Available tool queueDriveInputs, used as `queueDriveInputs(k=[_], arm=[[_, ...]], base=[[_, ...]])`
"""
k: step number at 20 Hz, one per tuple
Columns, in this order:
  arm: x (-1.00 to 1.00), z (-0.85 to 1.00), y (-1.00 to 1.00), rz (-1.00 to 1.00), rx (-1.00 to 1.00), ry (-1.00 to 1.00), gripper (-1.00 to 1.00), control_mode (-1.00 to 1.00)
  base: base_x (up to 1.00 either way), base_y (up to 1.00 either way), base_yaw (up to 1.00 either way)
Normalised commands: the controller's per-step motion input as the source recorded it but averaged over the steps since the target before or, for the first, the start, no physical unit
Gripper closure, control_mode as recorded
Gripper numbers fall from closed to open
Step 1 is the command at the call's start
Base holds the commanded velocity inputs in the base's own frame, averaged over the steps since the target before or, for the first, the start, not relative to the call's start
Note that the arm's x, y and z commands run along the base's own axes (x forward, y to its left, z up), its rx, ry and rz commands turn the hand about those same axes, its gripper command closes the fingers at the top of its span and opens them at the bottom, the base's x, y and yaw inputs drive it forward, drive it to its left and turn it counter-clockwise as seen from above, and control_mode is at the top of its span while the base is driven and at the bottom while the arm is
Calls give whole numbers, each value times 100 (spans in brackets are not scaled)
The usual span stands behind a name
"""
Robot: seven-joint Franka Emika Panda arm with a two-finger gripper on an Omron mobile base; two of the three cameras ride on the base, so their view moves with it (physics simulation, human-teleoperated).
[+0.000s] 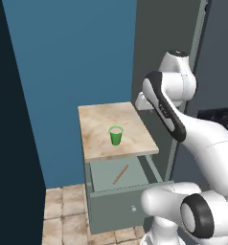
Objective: Pick up the straw from the left drawer and put it inside the smoothie cup.
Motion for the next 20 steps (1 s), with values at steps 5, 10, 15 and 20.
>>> queueDriveInputs(k=[5,10,15,20], arm=[[-46,-8,14,2,-1,-1,-100,-100],[-96,-78,74,13,-12,-2,-100,-100],[-57,-100,54,10,-6,14,-100,-100],[0,-84,12,9,0,31,-100,-100]], base=[[0,0,0],[0,0,0],[0,0,0],[0,0,0]])
